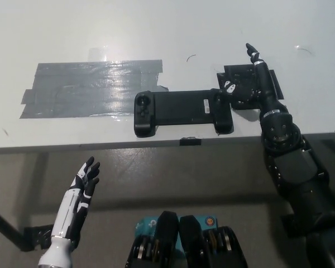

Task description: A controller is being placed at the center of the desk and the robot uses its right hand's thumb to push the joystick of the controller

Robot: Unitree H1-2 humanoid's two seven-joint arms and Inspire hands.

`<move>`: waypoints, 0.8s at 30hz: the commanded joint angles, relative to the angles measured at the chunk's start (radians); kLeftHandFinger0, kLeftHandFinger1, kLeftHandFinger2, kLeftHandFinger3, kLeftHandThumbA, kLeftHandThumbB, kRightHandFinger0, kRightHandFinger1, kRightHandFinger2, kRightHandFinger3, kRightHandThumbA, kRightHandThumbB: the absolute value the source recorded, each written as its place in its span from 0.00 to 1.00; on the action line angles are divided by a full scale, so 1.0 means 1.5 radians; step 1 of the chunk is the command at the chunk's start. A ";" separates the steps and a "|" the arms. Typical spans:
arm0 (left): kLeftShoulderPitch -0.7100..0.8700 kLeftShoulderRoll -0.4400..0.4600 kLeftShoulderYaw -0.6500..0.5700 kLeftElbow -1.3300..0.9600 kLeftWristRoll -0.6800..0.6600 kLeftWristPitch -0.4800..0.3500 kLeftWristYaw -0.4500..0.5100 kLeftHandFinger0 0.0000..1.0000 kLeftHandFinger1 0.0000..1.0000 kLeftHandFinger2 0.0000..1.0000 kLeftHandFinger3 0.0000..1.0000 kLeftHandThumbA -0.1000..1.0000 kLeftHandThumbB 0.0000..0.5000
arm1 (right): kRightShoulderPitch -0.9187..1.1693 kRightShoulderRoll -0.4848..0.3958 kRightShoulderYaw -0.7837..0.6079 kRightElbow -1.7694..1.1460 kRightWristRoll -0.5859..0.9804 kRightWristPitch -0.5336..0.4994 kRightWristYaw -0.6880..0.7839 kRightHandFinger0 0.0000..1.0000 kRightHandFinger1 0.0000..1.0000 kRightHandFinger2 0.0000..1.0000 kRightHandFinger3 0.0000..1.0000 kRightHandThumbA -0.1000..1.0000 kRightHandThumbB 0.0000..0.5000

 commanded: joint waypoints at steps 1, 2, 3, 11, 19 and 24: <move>-0.008 0.002 0.003 -0.022 0.003 -0.011 0.002 1.00 1.00 1.00 1.00 0.96 0.08 | -0.036 -0.006 0.002 -0.009 -0.002 -0.020 -0.025 1.00 1.00 1.00 1.00 0.00 0.00; -0.008 0.002 0.003 -0.022 0.004 -0.011 0.003 1.00 1.00 1.00 1.00 0.96 0.08 | -0.037 -0.006 0.000 -0.009 0.000 -0.022 -0.027 1.00 1.00 1.00 1.00 0.00 0.00; -0.008 0.003 0.003 -0.023 0.004 -0.009 0.002 1.00 1.00 1.00 1.00 0.96 0.09 | -0.036 -0.005 -0.002 -0.013 0.003 -0.019 -0.025 1.00 1.00 1.00 1.00 0.00 0.00; -0.010 0.004 0.003 -0.027 0.003 -0.005 0.001 1.00 1.00 1.00 1.00 0.96 0.08 | -0.036 -0.008 -0.008 -0.028 0.009 -0.026 -0.030 1.00 1.00 1.00 1.00 0.00 0.00; -0.013 0.007 0.003 -0.019 0.003 -0.018 -0.001 1.00 1.00 1.00 1.00 0.97 0.04 | -0.023 -0.014 0.004 -0.098 0.004 -0.019 -0.002 1.00 1.00 1.00 1.00 0.90 0.31; -0.014 0.007 0.002 -0.012 0.004 -0.027 -0.001 1.00 1.00 1.00 1.00 0.96 0.02 | -0.002 -0.010 0.018 -0.159 0.009 -0.001 0.040 1.00 1.00 1.00 1.00 1.00 0.57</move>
